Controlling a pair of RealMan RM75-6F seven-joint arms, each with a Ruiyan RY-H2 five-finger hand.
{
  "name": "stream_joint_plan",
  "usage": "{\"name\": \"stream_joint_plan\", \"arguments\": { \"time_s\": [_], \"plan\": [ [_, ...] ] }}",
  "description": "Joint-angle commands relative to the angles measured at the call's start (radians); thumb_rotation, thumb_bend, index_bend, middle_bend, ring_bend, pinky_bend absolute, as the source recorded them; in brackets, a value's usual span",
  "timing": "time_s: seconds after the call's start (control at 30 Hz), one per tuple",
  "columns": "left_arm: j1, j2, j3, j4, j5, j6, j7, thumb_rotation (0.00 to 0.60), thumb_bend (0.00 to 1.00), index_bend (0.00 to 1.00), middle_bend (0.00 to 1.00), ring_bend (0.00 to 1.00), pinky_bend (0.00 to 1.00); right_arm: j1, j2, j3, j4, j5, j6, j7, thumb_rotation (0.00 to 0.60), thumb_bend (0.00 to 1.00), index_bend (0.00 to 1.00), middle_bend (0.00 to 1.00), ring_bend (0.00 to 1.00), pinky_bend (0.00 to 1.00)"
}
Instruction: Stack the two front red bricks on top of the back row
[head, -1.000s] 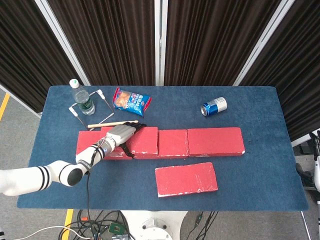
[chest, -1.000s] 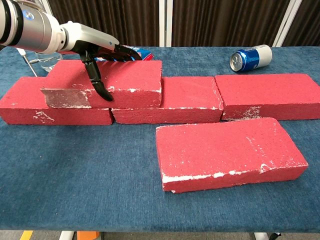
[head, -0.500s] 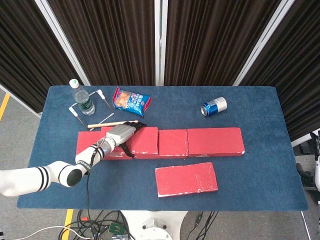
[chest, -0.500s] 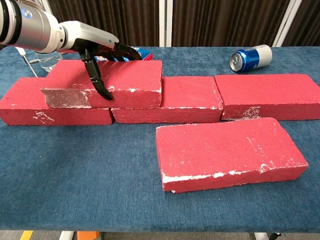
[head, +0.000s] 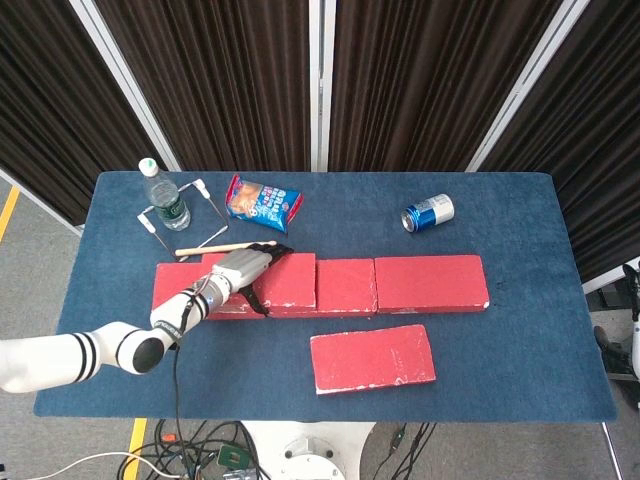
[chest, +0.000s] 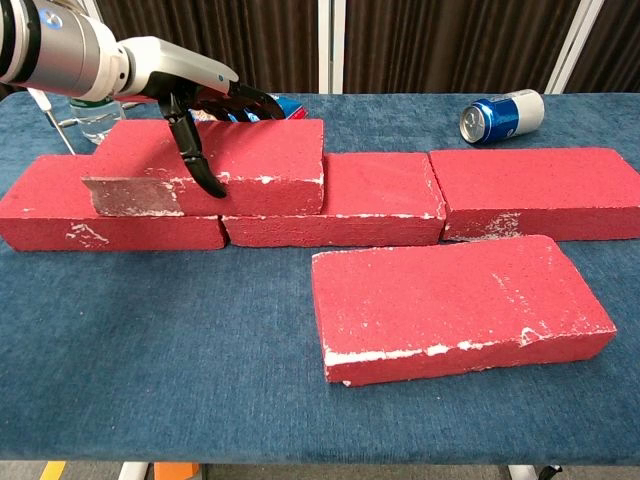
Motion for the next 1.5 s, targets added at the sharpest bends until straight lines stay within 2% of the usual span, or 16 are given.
{"name": "stream_joint_plan", "arguments": {
  "time_s": [0.03,0.23,0.37,0.43,0.57,0.7,0.83,0.97,1.1,1.23,1.37,1.5],
  "plan": [
    [-0.002,0.009,-0.003,-0.012,0.0,0.008,0.002,0.6,0.06,0.0,0.0,0.0,0.0,-0.001,0.002,0.0,0.001,0.0,0.001,0.003,0.6,0.2,0.0,0.0,0.0,0.0],
    [-0.006,0.054,-0.011,-0.065,-0.003,0.035,0.012,0.6,0.06,0.0,0.0,0.0,0.0,-0.004,0.006,-0.002,-0.002,-0.009,0.006,0.009,0.6,0.2,0.0,0.0,0.0,0.0],
    [0.014,0.128,-0.023,-0.151,0.013,0.088,0.015,0.6,0.06,0.0,0.0,0.0,0.0,-0.003,0.013,-0.007,-0.012,-0.027,0.009,0.007,0.6,0.2,0.0,0.0,0.0,0.0],
    [0.045,0.185,-0.025,-0.219,0.041,0.149,0.023,0.6,0.05,0.01,0.0,0.0,0.0,-0.002,0.027,-0.008,-0.031,-0.04,0.012,0.0,0.6,0.2,0.0,0.0,0.0,0.0],
    [0.152,0.286,0.001,-0.346,0.131,0.379,0.098,0.6,0.05,0.0,0.0,0.0,0.0,-0.001,0.078,-0.008,-0.09,-0.092,0.04,-0.027,0.6,0.19,0.0,0.0,0.0,0.0],
    [0.273,0.34,0.033,-0.406,0.204,0.594,0.165,0.6,0.05,0.01,0.0,0.0,0.0,0.012,0.109,-0.034,-0.148,-0.171,0.023,-0.028,0.6,0.1,0.0,0.0,0.0,0.0],
    [0.416,0.364,0.101,-0.421,0.322,0.755,0.204,0.6,0.05,0.01,0.0,0.0,0.0,0.049,0.146,-0.087,-0.223,-0.293,-0.055,0.054,0.6,0.0,0.0,0.0,0.0,0.0],
    [0.544,0.347,0.171,-0.381,0.421,0.862,0.237,0.6,0.05,0.01,0.0,0.0,0.0,0.093,0.161,-0.122,-0.278,-0.405,-0.119,0.037,0.6,0.0,0.0,0.0,0.0,0.0],
    [0.639,0.34,0.2,-0.365,0.466,0.915,0.21,0.6,0.05,0.01,0.0,0.0,0.0,0.16,0.172,-0.154,-0.344,-0.462,-0.251,-0.006,0.6,0.0,0.0,0.0,0.0,0.0],
    [0.711,0.329,0.204,-0.349,0.511,0.958,0.174,0.6,0.05,0.01,0.0,0.0,0.0,0.233,0.163,-0.167,-0.382,-0.462,-0.397,-0.068,0.6,0.0,0.0,0.0,0.0,0.0],
    [0.772,0.299,0.19,-0.312,0.569,1.011,0.14,0.6,0.05,0.01,0.0,0.0,0.0,0.293,0.107,-0.162,-0.376,-0.396,-0.524,-0.157,0.6,0.0,0.0,0.0,0.0,0.0],
    [0.823,0.273,0.185,-0.274,0.625,1.046,0.108,0.6,0.05,0.01,0.0,0.0,0.0,0.33,0.042,-0.158,-0.357,-0.332,-0.595,-0.222,0.6,0.0,0.0,0.0,0.0,0.0]
  ]
}}
